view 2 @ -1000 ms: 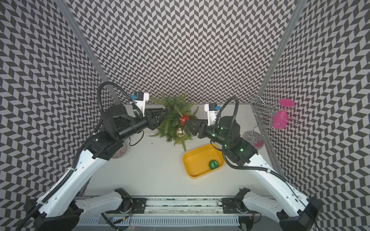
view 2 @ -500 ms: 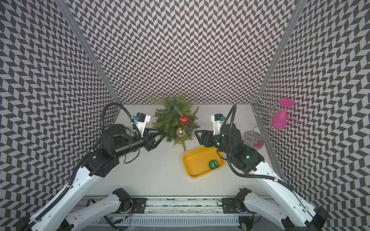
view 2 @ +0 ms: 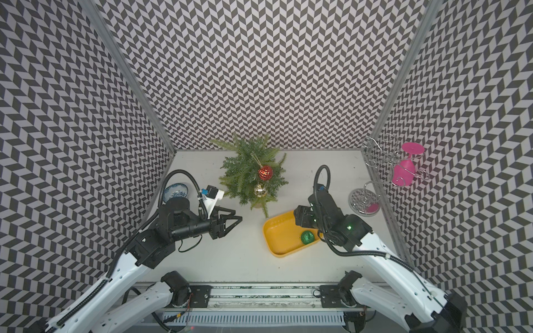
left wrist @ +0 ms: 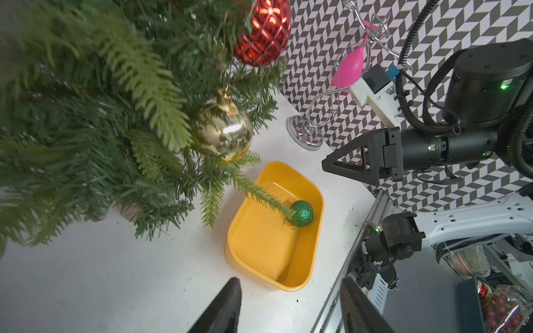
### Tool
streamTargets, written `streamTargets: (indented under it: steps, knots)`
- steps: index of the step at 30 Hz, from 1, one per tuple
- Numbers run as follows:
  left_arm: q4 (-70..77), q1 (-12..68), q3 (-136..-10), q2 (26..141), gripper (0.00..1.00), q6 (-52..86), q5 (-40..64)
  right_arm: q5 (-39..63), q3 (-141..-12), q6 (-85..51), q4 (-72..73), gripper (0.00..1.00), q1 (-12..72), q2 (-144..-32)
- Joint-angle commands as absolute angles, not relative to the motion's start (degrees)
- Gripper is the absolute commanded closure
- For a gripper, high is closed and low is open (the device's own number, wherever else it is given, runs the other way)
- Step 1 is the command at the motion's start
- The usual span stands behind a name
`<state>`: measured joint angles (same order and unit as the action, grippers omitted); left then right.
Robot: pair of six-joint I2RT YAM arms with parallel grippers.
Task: Decorate the small christmas tree with ornaments
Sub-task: Pick up an ornament from the container.
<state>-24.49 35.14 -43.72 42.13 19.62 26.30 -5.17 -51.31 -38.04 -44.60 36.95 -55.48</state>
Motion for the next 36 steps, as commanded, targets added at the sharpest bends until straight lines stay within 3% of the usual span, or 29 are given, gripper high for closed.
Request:
streamTargets:
  steps: [1,12,27,36]
  knots:
    - [-23.15,35.67,-41.69,41.24,0.43,20.62,27.08,-7.41,-50.54,-40.83,-47.12,0.28,36.73,-58.44]
    - [-21.48,36.2,-38.96,40.9,0.42,22.08,25.93,-6.36,-50.7,-40.16,-52.9,0.25,36.78,-72.19]
    - [-19.34,36.34,-37.83,41.13,0.42,23.91,25.6,-5.85,-45.59,-39.62,-46.2,0.25,36.74,-77.14]
    - [-19.25,36.34,-37.72,41.0,0.43,24.37,25.23,-1.87,-44.22,-39.33,-40.59,0.3,36.74,-78.12]
